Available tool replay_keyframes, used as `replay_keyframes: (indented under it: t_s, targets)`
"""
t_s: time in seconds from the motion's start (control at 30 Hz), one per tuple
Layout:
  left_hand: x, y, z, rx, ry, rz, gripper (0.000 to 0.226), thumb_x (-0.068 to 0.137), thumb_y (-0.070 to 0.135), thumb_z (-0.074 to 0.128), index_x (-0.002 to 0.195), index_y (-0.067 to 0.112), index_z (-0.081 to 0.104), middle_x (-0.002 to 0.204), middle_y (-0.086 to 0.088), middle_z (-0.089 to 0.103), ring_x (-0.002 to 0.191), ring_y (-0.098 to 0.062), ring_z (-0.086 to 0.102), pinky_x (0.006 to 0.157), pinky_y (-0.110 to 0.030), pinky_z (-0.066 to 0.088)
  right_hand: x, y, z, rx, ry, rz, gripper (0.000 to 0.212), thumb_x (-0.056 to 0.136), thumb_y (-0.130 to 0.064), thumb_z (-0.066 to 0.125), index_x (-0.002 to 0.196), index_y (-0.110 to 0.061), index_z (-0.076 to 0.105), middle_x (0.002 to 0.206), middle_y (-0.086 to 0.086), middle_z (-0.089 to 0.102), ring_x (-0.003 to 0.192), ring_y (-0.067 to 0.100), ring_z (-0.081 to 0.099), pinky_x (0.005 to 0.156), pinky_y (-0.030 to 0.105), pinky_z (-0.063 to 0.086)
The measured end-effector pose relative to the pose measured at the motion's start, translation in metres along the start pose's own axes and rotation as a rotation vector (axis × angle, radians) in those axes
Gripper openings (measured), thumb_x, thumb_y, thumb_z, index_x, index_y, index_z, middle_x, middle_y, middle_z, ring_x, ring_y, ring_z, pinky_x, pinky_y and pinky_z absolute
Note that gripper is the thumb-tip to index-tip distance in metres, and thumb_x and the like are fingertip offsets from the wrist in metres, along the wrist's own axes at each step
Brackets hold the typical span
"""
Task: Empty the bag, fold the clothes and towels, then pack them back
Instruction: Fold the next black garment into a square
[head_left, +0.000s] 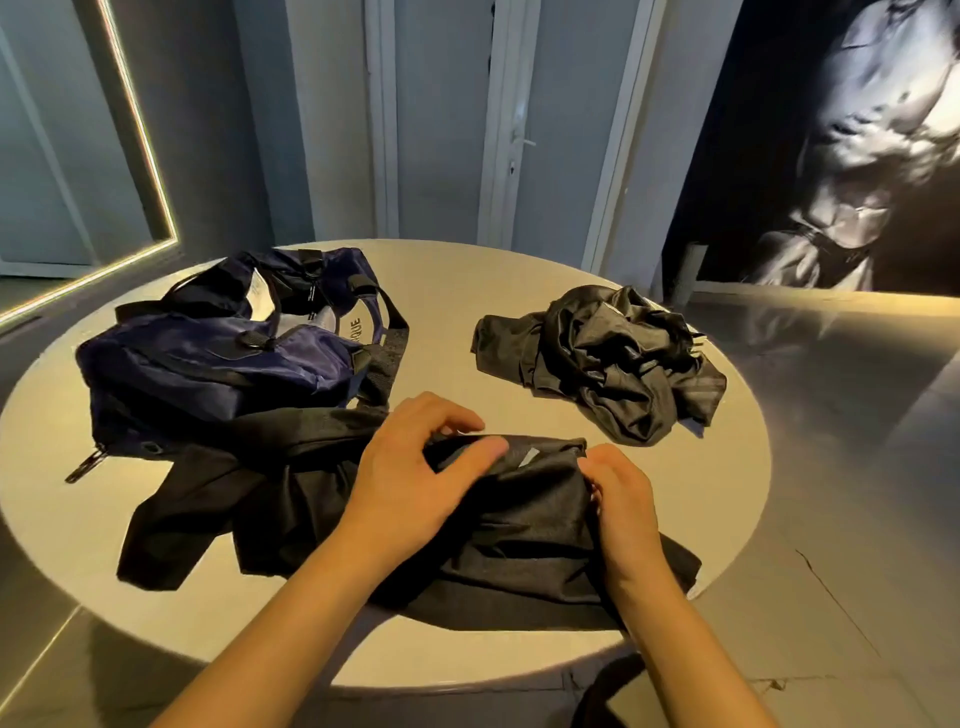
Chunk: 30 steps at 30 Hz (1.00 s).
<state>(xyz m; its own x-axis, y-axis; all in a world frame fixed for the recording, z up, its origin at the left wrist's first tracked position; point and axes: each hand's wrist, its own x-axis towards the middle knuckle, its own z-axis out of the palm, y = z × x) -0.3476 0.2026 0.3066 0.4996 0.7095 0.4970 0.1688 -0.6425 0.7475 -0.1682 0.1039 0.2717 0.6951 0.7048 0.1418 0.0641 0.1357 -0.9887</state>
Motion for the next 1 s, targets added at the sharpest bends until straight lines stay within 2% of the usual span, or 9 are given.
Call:
replay_keyframes:
  t_s: [0.07,0.13,0.3,0.4,0.47,0.53,0.7,0.87,1.0]
  targets:
    - [0.005,0.004,0.001,0.296,-0.137,0.081,0.03,0.089,0.063,0.064,0.1,0.035,0.068,0.099,0.018,0.063,0.098,-0.005,0.056,0.091,-0.026,0.045,0.004,0.001,-0.002,0.065,0.0,0.005,0.023,0.098,-0.007,0.051,0.076,-0.006,0.05,0.074,0.008,0.046,0.071,0.018,0.044,0.069,0.036,0.038]
    - [0.008,0.007,0.003,0.345,-0.176,0.064,0.024,0.094,0.054,0.063,0.098,0.033,0.072,0.097,0.018,0.065,0.096,-0.006,0.057,0.094,-0.037,0.047,0.006,0.003,-0.006,0.133,-0.011,0.019,0.02,0.098,-0.006,0.052,0.078,-0.007,0.054,0.075,0.007,0.05,0.075,0.021,0.046,0.071,0.036,0.041]
    - [0.022,0.029,-0.008,-0.188,-0.196,-0.255,0.022,0.097,0.031,0.066,0.087,0.016,0.079,0.089,0.005,0.075,0.089,-0.009,0.07,0.087,-0.028,0.053,0.003,0.006,-0.014,0.159,-0.061,0.053,0.029,0.094,-0.002,0.058,0.073,-0.018,0.069,0.075,0.001,0.061,0.073,0.016,0.055,0.065,0.026,0.048]
    - [0.034,0.044,-0.014,-0.464,-0.162,-0.44,0.032,0.098,0.026,0.065,0.086,-0.002,0.073,0.081,-0.011,0.071,0.076,-0.019,0.067,0.077,-0.029,0.051,0.003,0.007,-0.017,0.217,-0.057,0.058,0.017,0.093,-0.001,0.061,0.083,-0.01,0.071,0.08,0.006,0.066,0.076,0.019,0.06,0.065,0.025,0.052]
    - [0.041,0.049,-0.014,-0.514,-0.113,-0.458,0.03,0.098,0.026,0.064,0.078,0.004,0.069,0.071,-0.008,0.065,0.068,-0.018,0.063,0.069,-0.027,0.048,0.004,0.007,-0.018,0.293,-0.081,0.046,0.015,0.093,-0.013,0.065,0.093,0.0,0.071,0.089,0.02,0.068,0.084,0.028,0.062,0.073,0.031,0.055]
    - [0.045,0.052,-0.014,-0.5,-0.077,-0.432,0.034,0.101,0.028,0.061,0.075,0.008,0.064,0.067,-0.006,0.06,0.065,-0.018,0.059,0.064,-0.025,0.047,0.004,0.008,-0.018,0.291,-0.149,0.023,0.04,0.087,-0.034,0.069,0.101,0.003,0.073,0.098,0.03,0.066,0.089,0.032,0.064,0.08,0.038,0.054]
    - [0.053,0.061,-0.012,-0.401,-0.153,-0.422,0.05,0.103,0.041,0.056,0.084,-0.004,0.065,0.078,-0.018,0.063,0.074,-0.028,0.061,0.076,-0.037,0.048,0.0,0.008,-0.018,0.234,-0.349,0.051,0.027,0.076,-0.036,0.078,0.079,-0.009,0.076,0.084,0.016,0.071,0.08,0.025,0.066,0.071,0.029,0.055]
    - [0.06,0.042,-0.014,-0.356,-0.173,-0.627,0.057,0.089,0.055,0.071,0.095,-0.002,0.076,0.1,-0.013,0.077,0.098,-0.033,0.071,0.101,-0.051,0.05,0.007,0.014,-0.025,0.507,-0.151,0.127,0.017,0.09,-0.013,0.063,0.077,-0.003,0.06,0.073,0.008,0.057,0.072,0.021,0.054,0.07,0.033,0.045]
    - [0.049,0.035,-0.024,-0.5,-0.359,-0.621,0.027,0.078,0.042,0.082,0.092,0.018,0.081,0.096,-0.003,0.068,0.076,-0.016,0.057,0.065,-0.022,0.043,0.01,0.016,-0.022,0.494,-0.021,0.082,0.022,0.093,-0.005,0.059,0.072,-0.006,0.056,0.07,0.007,0.05,0.07,0.019,0.048,0.07,0.035,0.039]
